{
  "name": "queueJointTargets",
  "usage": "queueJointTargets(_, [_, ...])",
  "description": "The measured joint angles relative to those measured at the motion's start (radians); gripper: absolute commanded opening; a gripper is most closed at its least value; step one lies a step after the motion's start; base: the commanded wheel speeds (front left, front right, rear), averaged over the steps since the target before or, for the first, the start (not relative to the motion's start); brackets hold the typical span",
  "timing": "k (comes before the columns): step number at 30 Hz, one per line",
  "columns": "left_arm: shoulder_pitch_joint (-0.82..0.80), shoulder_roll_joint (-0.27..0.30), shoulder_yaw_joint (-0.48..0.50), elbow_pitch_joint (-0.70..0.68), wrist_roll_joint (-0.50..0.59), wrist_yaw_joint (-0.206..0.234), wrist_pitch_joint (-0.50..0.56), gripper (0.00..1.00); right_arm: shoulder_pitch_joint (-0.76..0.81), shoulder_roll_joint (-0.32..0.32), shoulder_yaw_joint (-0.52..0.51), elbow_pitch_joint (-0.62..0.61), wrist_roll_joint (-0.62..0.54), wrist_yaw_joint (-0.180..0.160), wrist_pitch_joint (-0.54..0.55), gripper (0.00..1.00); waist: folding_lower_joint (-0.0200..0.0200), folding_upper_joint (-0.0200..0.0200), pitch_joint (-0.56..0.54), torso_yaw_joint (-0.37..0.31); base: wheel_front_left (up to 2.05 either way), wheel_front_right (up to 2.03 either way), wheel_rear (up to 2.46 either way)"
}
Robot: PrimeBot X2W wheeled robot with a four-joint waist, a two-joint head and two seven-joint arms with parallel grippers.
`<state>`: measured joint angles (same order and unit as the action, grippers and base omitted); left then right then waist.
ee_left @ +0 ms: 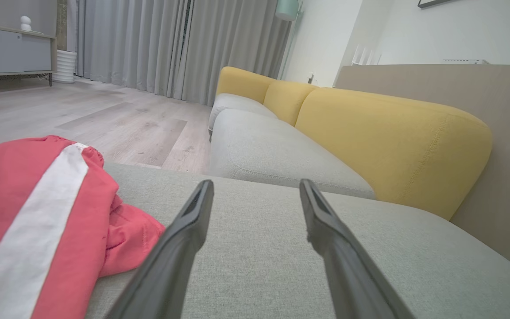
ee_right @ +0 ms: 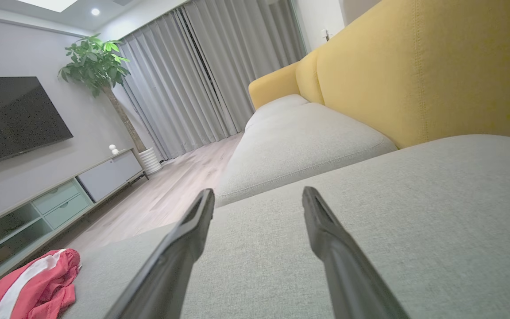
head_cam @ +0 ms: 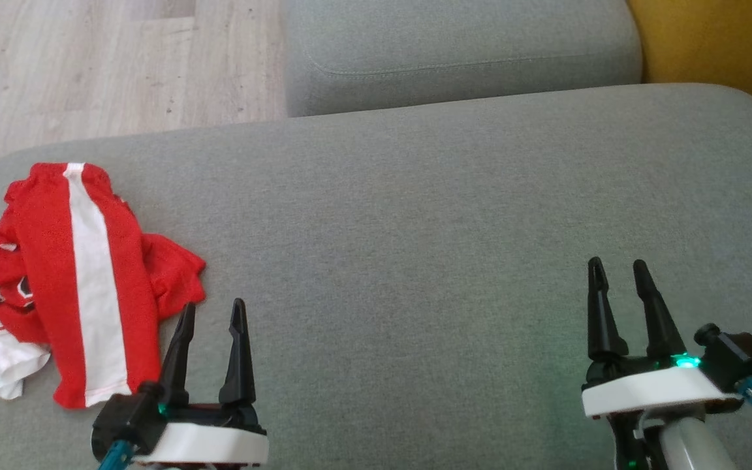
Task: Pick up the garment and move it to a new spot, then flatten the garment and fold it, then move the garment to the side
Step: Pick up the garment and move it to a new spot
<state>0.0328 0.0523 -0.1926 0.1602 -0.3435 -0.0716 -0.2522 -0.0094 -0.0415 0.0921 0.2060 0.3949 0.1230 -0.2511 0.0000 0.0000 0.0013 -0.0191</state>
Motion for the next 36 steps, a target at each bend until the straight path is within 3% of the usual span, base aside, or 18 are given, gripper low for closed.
queueJointTargets(13, [0.0, 0.0, 0.01, 0.001, 0.002, 0.012, 0.0, 1.0, 0.0, 0.0, 0.053, -0.001, -0.001, 0.0, 0.0, 1.0, 0.0, 0.0, -0.015, 0.073, 0.0, 0.0, 0.0])
queueJointTargets(36, [0.039, 0.0, 0.068, -0.006, 0.034, 0.028, 0.0, 1.0, 0.038, -0.001, 0.099, -0.014, 0.015, 0.0, 0.0, 1.0, 0.0, 0.0, -0.044, 0.334, 0.0, 0.0, 0.0])
